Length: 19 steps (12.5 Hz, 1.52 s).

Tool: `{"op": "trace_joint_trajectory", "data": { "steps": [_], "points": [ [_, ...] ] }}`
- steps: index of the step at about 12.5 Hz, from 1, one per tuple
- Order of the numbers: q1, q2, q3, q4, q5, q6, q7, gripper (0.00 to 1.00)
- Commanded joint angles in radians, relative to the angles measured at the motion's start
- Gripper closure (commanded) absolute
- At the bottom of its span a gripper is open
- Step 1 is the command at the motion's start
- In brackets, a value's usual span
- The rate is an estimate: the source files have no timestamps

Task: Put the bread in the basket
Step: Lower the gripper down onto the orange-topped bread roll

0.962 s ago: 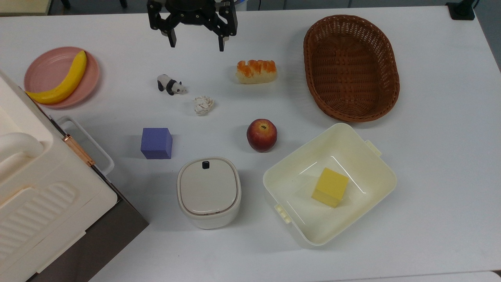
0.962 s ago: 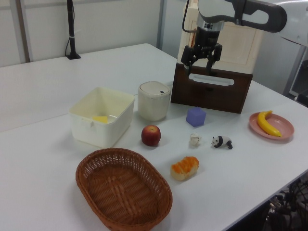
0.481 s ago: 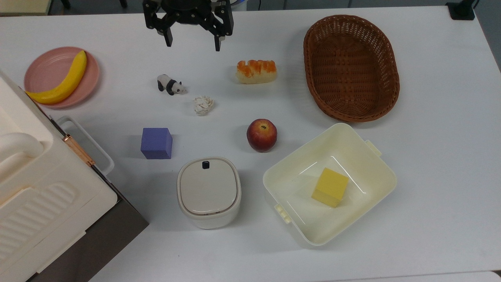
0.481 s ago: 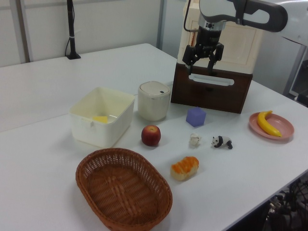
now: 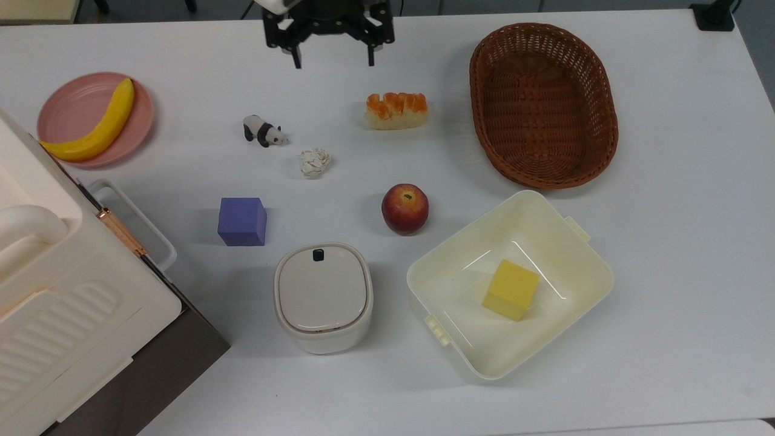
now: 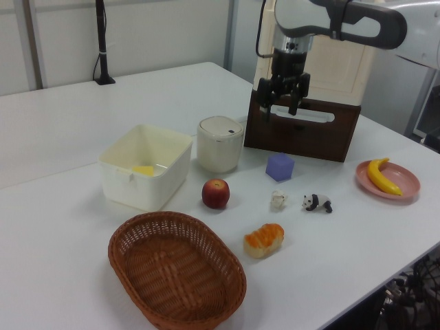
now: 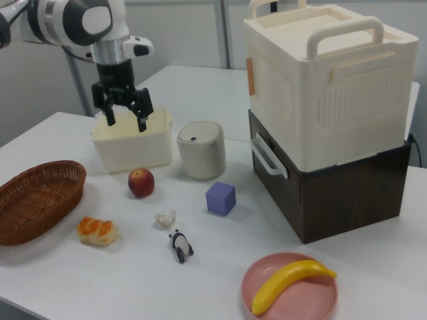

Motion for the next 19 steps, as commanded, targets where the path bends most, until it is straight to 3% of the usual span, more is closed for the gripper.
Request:
{"op": "trace_joint_trajectory", "data": {
  "steps": [1, 4, 6, 8, 9, 10, 13, 17, 19],
  "points": [
    [-0.042, -0.030, 0.085, -0.069, -0.055, -0.028, -0.328, 0.00],
    [-0.039, -0.048, 0.136, -0.121, -0.085, -0.053, -0.808, 0.00],
    [-0.036, -0.100, 0.185, -0.245, -0.122, -0.016, -0.963, 0.00],
    [-0.033, -0.190, 0.266, -0.461, -0.127, 0.146, -0.977, 0.00],
    [-0.007, -0.236, 0.271, -0.576, -0.127, 0.238, -0.972, 0.00],
    [0.011, -0.249, 0.269, -0.632, -0.125, 0.281, -0.971, 0.00],
    [0.001, -0.193, 0.268, -0.652, -0.131, 0.302, -0.977, 0.00],
    [0.004, -0.062, 0.266, -0.626, -0.231, 0.354, -0.974, 0.00],
    [0.010, -0.045, 0.266, -0.626, -0.251, 0.406, -0.956, 0.00]
  ]
}}
